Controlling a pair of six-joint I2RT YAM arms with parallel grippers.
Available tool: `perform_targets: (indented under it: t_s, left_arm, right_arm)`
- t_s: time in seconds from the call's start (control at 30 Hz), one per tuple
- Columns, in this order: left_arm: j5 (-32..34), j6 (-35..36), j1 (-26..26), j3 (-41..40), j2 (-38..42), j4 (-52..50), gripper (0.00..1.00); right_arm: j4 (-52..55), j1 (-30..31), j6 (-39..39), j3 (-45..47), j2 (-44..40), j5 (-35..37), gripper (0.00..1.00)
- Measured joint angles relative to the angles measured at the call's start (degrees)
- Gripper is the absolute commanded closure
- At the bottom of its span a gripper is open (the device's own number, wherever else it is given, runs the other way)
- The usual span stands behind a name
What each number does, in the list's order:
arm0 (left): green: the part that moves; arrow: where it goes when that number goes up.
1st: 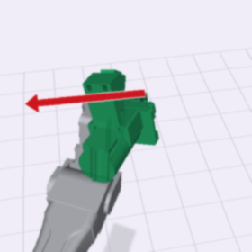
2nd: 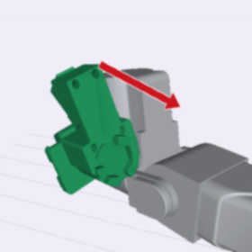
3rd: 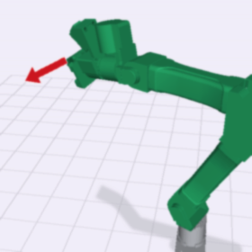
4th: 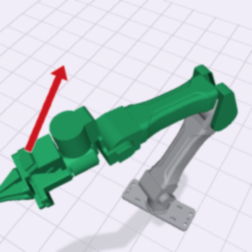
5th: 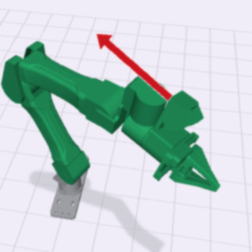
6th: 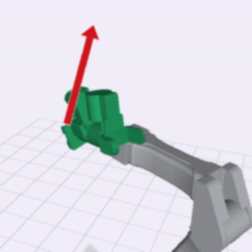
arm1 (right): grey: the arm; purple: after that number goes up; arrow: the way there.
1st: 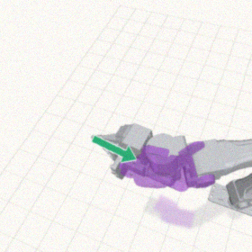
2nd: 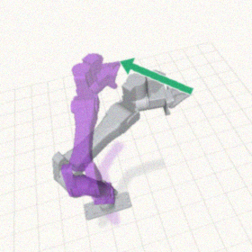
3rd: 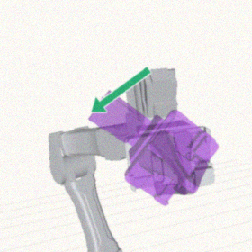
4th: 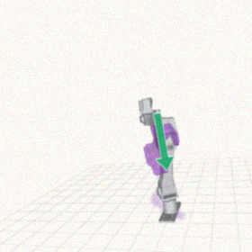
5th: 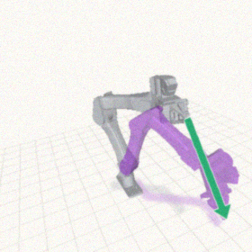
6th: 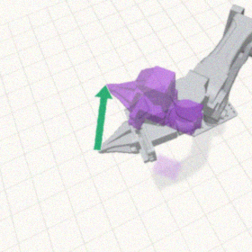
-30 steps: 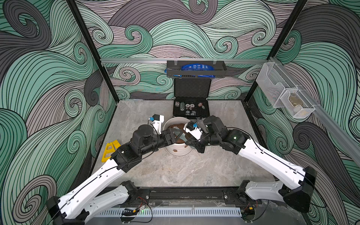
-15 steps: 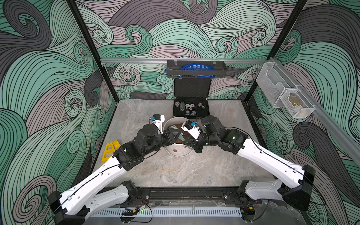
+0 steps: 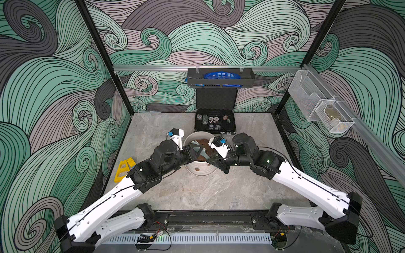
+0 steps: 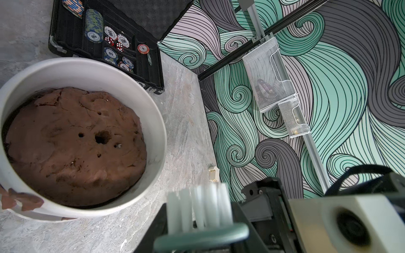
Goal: Scrub the dried mud off the ceramic pot
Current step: Pick up the brush from the center of the board.
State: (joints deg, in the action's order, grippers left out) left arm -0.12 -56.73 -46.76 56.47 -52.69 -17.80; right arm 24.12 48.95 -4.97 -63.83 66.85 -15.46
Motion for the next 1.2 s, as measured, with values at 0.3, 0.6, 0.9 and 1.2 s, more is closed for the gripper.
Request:
perform_targets:
  t_s: [0.3,0.6,0.9,1.2]
  left_arm:
    - [-0.96,-4.94,1.68,-0.07,1.73,2.89,0.89]
    - [-3.41,-8.50,2.89,-0.48,1.86,4.72,0.89]
    - [-4.63,-9.84,3.10,-1.27,1.84,5.90,0.89]
    - [-4.66,-9.94,3.15,-1.33,1.92,6.14,0.89]
  right_arm:
    - [-14.49,-0.15,2.29,10.29,-5.86,-0.70,0.66]
    - [-27.87,-3.63,7.45,15.98,-8.31,-5.27,0.71]
    - [-32.68,-4.04,9.01,15.96,-6.54,-8.66,0.79]
    - [-31.21,-4.52,8.68,15.56,-4.22,-9.38,0.83]
